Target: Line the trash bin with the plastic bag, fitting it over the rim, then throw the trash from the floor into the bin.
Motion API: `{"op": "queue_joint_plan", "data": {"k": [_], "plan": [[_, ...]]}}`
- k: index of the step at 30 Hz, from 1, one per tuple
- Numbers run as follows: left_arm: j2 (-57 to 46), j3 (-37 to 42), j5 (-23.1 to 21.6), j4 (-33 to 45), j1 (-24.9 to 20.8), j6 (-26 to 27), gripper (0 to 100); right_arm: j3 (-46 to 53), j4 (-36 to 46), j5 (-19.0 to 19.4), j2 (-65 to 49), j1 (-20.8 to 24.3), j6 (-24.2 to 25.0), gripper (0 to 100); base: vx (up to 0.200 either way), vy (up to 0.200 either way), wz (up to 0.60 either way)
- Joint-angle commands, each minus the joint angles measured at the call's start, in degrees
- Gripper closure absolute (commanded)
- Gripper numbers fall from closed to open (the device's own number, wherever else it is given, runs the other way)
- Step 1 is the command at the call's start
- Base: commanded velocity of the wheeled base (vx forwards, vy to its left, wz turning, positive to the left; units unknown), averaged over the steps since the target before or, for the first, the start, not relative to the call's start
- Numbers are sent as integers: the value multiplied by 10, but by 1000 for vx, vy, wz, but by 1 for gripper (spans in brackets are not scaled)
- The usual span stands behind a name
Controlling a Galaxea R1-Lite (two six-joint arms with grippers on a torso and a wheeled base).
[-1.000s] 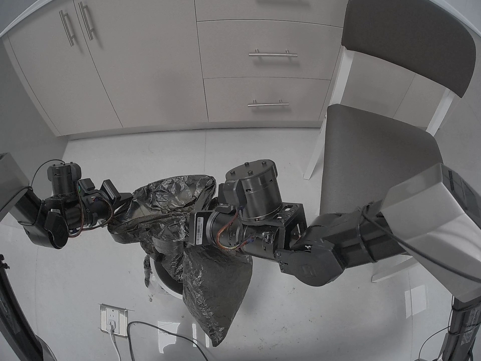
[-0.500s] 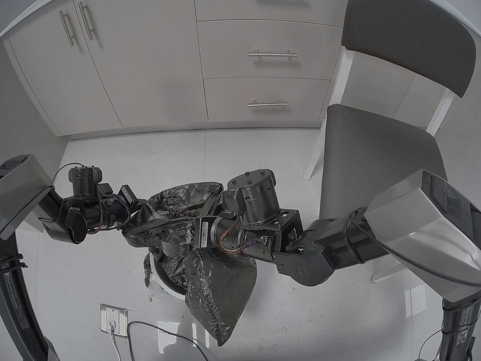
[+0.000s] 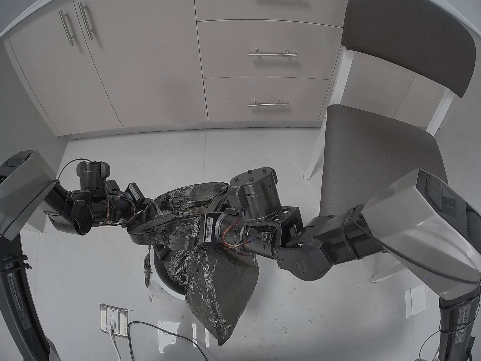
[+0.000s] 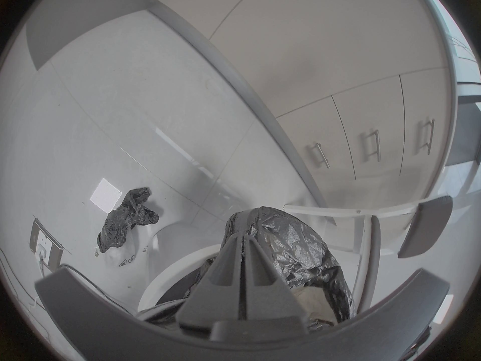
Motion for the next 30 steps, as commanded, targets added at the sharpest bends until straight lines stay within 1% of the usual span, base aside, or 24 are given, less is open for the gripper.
{"op": "queue_joint_plan", "data": {"k": [1, 2, 3, 4, 5, 14, 16, 21, 26, 27, 30], "plan": [[1, -7, 18, 16, -13, 23, 100, -3, -1, 0, 3, -2, 4, 100, 0, 0, 0], [3, -8, 32, 21, -16, 31, 100, -3, -1, 0, 4, -2, 5, 100, 0, 0, 0], [3, -8, 32, 21, -16, 31, 100, -3, -1, 0, 4, -2, 5, 100, 0, 0, 0], [9, -15, 63, 34, -24, 47, 100, -4, -1, -1, 4, -2, 5, 100, 0, 0, 0], [9, -18, 68, 39, -25, 50, 100, -4, -1, -1, 4, -2, 5, 100, 0, 0, 0], [2, -22, 71, 51, -23, 54, 100, -4, 0, -1, 6, -1, 5, 100, 0, 0, 0], [-3, -33, 69, 55, -18, 48, 100, -4, 0, -1, 5, -1, 5, 100, 0, 0, 0], [-18, -44, 65, 78, -8, 51, 100, -3, 0, -5, 4, -2, 5, 100, 0, 0, 0], [-15, -59, 66, 96, -8, 48, 100, -3, 0, -5, 4, -2, 6, 100, 0, 0, 0], [-16, -61, 66, 99, -8, 50, 0, -3, 0, -5, 4, -2, 6, 100, 0, 0, 0], [-14, -60, 66, 94, -7, 50, 0, -4, 0, -6, 3, -2, 6, 100, 0, 0, 0]]}}
